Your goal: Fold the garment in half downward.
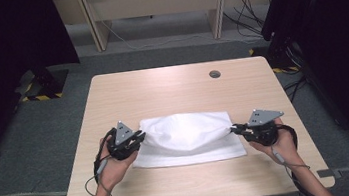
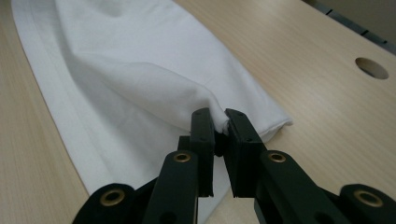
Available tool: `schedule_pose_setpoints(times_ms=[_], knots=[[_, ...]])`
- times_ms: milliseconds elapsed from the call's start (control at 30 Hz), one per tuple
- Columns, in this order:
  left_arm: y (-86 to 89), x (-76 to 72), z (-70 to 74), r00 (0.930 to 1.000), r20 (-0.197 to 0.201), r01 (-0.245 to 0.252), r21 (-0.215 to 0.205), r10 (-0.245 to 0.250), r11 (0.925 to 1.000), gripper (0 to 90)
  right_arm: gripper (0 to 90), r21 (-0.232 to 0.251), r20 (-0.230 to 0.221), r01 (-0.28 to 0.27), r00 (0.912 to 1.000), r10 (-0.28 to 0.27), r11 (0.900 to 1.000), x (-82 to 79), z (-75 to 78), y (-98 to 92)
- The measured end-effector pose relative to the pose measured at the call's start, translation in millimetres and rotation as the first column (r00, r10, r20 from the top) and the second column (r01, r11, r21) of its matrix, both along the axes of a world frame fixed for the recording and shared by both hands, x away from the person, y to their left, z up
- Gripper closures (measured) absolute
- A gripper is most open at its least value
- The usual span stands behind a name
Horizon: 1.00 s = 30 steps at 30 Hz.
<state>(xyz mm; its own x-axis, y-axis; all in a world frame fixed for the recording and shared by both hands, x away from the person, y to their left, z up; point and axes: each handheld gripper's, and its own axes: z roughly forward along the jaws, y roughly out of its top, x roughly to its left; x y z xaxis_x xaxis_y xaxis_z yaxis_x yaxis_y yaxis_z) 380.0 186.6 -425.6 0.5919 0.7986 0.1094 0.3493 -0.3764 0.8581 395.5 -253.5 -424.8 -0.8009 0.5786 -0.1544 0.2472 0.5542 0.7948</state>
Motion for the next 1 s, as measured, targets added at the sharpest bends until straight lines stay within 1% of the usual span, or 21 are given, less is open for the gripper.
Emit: schedule_pose_setpoints(times_ms=[33,133,300,433,467,500,533,600,633,667,700,733,767,800,833,867,900,933,967,1000], knots=[[0.4,0.1,2.0,1.0000,0.006,-0.002,0.000,0.002,1.0000,79.7,82.7,0.009,0.009,0.004,1.0000,-0.004,1.000,-0.3,2.8,-0.1],[1.5,0.5,9.6,0.9992,0.037,-0.016,-0.016,0.016,0.9998,80.0,82.8,0.033,0.033,0.021,0.9992,-0.022,0.999,-0.5,9.5,-0.8],[3.4,-1.0,18.3,0.9974,0.068,-0.022,-0.033,0.024,0.9992,80.3,83.0,0.074,0.067,0.040,0.9967,-0.045,0.996,-2.6,19.8,-2.3],[5.2,-1.6,21.4,0.9965,0.078,-0.028,-0.047,0.031,0.9985,80.4,83.0,0.098,0.089,0.051,0.9942,-0.060,0.994,-4.4,26.0,-3.8],[7.4,-0.3,23.8,0.9959,0.081,-0.036,-0.059,0.041,0.9976,80.4,83.0,0.098,0.089,0.051,0.9942,-0.060,0.994,-4.4,26.0,-3.8],[7.4,-0.3,23.8,0.9959,0.081,-0.036,-0.059,0.041,0.9976,80.3,83.0,0.098,0.089,0.051,0.9942,-0.060,0.994,-4.4,26.0,-3.8],[7.4,-0.3,23.8,0.9959,0.081,-0.036,-0.059,0.041,0.9976,80.3,83.0,0.108,0.093,0.060,0.9932,-0.070,0.992,-3.5,28.7,-4.3],[7.9,2.5,25.8,0.9954,0.085,-0.040,-0.055,0.045,0.9977,80.3,83.1,0.108,0.093,0.060,0.9932,-0.070,0.992,-3.5,28.7,-4.3],[7.7,5.7,28.6,0.9947,0.090,-0.046,-0.058,0.051,0.9973,80.3,83.1,0.109,0.096,0.064,0.9925,-0.075,0.992,-0.8,31.1,-3.6],[7.7,5.7,28.6,0.9947,0.090,-0.046,-0.058,0.051,0.9973,80.4,83.1,0.109,0.096,0.064,0.9925,-0.075,0.992,-0.8,31.1,-3.6],[7.7,5.7,28.6,0.9947,0.090,-0.046,-0.058,0.051,0.9973,80.4,83.1,0.115,0.105,0.069,0.9911,-0.082,0.991,2.6,34.6,-2.5],[7.2,8.6,32.7,0.9934,0.101,-0.049,-0.059,0.055,0.9970,80.4,83.1,0.115,0.105,0.069,0.9911,-0.082,0.991,2.6,34.6,-2.5],[7.2,8.6,32.7,0.9934,0.101,-0.049,-0.059,0.055,0.9970,80.5,83.1,0.115,0.105,0.069,0.9911,-0.082,0.991,2.6,34.6,-2.5],[6.5,10.6,37.8,0.9919,0.113,-0.052,-0.062,0.058,0.9967,80.5,83.1,0.126,0.113,0.075,0.9896,-0.089,0.989,5.4,38.6,-1.4],[6.5,10.6,37.8,0.9919,0.113,-0.052,-0.062,0.058,0.9967,80.6,83.1,0.126,0.113,0.075,0.9896,-0.089,0.989,5.4,38.6,-1.4],[6.5,10.6,37.8,0.9919,0.113,-0.052,-0.062,0.058,0.9967,80.6,83.1,0.135,0.126,0.075,0.9877,-0.093,0.988,6.7,42.9,-0.4],[6.3,11.7,42.6,0.9904,0.124,-0.054,-0.068,0.062,0.9963,80.6,83.1,0.135,0.126,0.075,0.9877,-0.093,0.988,6.7,42.9,-0.4],[6.3,11.7,42.6,0.9904,0.124,-0.054,-0.068,0.062,0.9963,80.6,83.1,0.135,0.126,0.075,0.9877,-0.093,0.988,6.7,42.9,-0.4],[6.0,11.8,49.1,0.9879,0.141,-0.055,-0.075,0.065,0.9956,80.6,83.1,0.144,0.134,0.075,0.9864,-0.095,0.987,6.9,46.3,-0.1],[6.0,11.8,49.1,0.9879,0.141,-0.055,-0.075,0.065,0.9956,80.6,83.1,0.144,0.134,0.075,0.9864,-0.095,0.987,6.9,46.3,-0.1]])
